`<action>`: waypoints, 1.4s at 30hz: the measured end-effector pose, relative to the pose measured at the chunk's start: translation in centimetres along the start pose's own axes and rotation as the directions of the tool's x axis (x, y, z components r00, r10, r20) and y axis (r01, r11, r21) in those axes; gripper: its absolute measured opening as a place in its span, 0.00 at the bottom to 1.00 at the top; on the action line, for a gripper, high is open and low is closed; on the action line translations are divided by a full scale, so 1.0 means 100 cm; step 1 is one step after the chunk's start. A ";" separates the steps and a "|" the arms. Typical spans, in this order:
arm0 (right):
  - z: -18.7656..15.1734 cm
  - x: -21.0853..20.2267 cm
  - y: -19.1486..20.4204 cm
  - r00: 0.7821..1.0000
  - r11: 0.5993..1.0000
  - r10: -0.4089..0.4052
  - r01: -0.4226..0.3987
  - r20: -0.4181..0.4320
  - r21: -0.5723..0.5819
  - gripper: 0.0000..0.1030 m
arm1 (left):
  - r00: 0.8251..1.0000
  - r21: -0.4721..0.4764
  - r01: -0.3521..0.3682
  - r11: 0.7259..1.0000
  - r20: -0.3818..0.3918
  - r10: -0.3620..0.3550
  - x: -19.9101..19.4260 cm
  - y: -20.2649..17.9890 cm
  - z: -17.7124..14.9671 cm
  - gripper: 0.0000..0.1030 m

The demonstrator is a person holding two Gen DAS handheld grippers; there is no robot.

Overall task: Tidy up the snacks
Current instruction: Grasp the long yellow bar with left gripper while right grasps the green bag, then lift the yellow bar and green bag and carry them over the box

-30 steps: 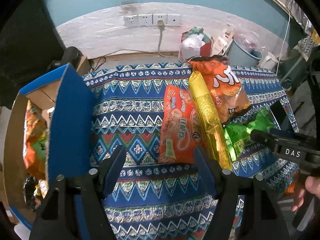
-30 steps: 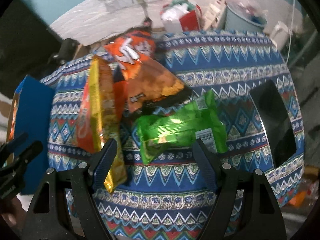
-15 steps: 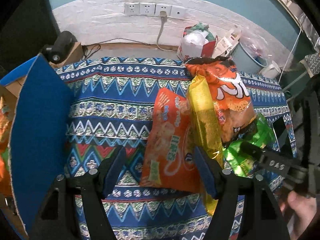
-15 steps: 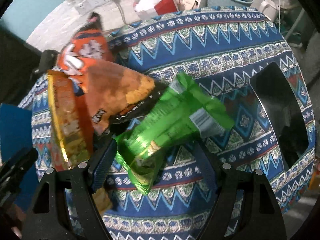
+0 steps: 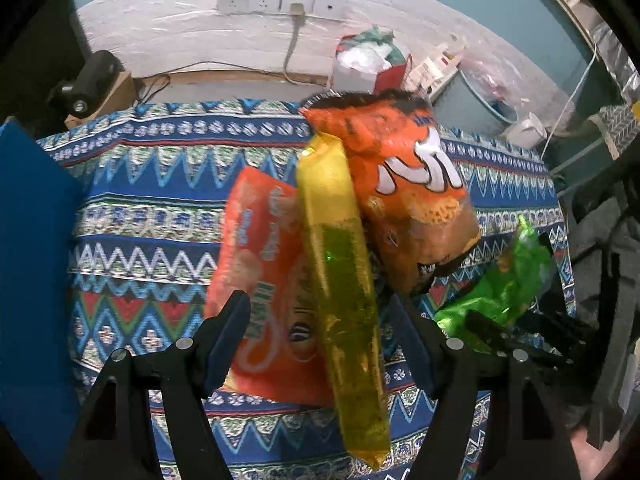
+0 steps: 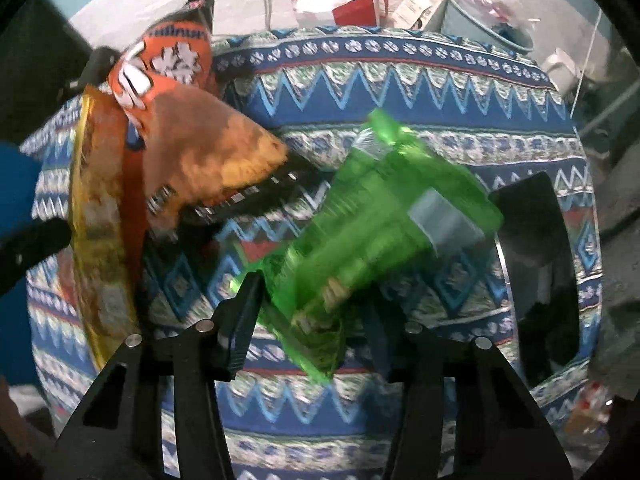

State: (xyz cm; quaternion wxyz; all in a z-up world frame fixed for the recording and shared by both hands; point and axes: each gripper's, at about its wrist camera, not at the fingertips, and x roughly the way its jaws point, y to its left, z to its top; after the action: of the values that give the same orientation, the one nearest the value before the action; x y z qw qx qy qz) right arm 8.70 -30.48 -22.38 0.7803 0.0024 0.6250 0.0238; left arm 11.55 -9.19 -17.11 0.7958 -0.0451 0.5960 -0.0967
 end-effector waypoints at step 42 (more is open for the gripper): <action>-0.011 -0.051 -0.029 0.988 0.998 -0.047 0.042 0.148 0.042 0.28 | 0.998 0.123 0.000 0.992 0.068 -0.008 -0.034 -0.011 -0.033 0.27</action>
State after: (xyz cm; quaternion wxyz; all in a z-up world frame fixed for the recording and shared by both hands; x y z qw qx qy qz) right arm 6.58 -33.63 -17.81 0.8249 0.0052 0.5652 -0.0059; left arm 7.35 -9.45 -14.63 0.8167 -0.0005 0.5614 -0.1333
